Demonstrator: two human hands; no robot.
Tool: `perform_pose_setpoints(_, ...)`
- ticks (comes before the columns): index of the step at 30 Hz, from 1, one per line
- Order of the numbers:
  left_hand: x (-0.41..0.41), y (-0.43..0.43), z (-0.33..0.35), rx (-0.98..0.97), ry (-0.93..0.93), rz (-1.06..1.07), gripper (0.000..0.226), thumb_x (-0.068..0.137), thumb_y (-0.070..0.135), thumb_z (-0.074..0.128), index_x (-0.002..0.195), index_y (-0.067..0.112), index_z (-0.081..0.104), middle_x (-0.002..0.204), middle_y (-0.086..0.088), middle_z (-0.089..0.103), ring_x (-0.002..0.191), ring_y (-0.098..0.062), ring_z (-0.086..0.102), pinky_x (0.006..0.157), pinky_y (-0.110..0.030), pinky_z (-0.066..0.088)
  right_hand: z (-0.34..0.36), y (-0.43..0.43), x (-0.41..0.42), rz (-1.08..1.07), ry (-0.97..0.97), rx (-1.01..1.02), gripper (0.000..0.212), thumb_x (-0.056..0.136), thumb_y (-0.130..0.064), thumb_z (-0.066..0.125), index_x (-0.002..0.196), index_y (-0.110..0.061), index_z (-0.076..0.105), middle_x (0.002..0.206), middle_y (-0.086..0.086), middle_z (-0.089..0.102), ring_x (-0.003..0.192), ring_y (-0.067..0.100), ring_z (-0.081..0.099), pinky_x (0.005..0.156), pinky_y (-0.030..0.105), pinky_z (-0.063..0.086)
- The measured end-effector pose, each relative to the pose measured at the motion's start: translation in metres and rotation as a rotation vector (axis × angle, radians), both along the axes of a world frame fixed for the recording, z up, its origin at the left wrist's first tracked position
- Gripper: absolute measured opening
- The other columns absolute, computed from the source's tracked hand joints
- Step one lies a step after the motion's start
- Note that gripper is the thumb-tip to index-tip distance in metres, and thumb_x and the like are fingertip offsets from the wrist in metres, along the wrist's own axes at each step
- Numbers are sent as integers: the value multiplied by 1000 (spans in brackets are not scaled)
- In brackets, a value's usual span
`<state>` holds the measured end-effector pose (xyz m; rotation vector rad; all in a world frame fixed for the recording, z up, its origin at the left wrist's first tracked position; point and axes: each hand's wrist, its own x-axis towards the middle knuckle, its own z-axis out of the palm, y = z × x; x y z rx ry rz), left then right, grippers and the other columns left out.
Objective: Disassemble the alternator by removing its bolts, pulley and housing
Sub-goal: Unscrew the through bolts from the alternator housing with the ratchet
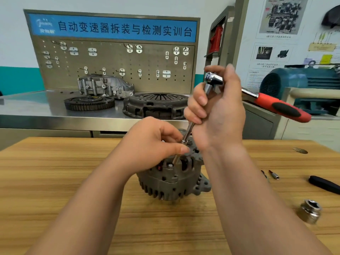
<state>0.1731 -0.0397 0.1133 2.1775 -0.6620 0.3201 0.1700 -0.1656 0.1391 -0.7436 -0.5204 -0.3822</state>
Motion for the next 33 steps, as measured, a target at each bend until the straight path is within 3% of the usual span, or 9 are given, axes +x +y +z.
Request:
perform_pose_setpoints(6,7,11,-1,-65,54,-33,14,70,23,83,74,27,70,70,8,73,61,1,64,61,-14,51,7,15,6,9,21,-161,34,103,-42,34,90,-18,54,51,-3,34,39,8,22,39,18,18)
perform_pose_setpoints(12,10,17,-1,-64,115,-61,15,70,20,83,76,24,69,72,5,75,70,-7,70,73,-25,56,7,22,7,11,89,-181,35,102,-45,35,89,-18,53,51,-3,35,41,8,20,39,17,16)
perform_pose_setpoints(17,12,20,-3,-112,171,-149,15,73,15,81,75,21,67,68,4,74,60,0,64,61,-12,50,7,25,10,5,85,-209,34,102,-45,35,88,-19,53,50,-3,35,39,8,21,40,16,14)
perform_pose_setpoints(24,13,25,-5,-123,214,-221,22,75,11,79,67,23,62,56,10,66,53,3,56,53,-9,41,6,25,13,175,54,-207,35,103,-42,33,86,-20,55,49,-4,31,36,6,20,37,13,17)
perform_pose_setpoints(26,14,26,-5,-116,206,-227,27,75,12,79,59,26,62,58,5,67,60,-5,60,58,-14,43,6,24,14,238,51,-219,36,102,-43,32,87,-20,54,48,-4,29,35,5,19,37,11,17)
perform_pose_setpoints(29,15,26,-6,-116,194,-237,33,75,14,78,51,31,64,72,-15,71,77,-31,67,67,-25,46,7,24,17,343,63,-249,39,102,-46,28,87,-21,54,46,-6,28,34,4,19,37,11,16)
perform_pose_setpoints(33,17,28,-8,-93,205,-272,39,76,15,77,45,30,60,50,9,56,56,-10,48,52,-14,38,9,25,18,427,54,-293,40,101,-46,26,88,-20,54,45,-6,29,34,3,19,39,10,14)
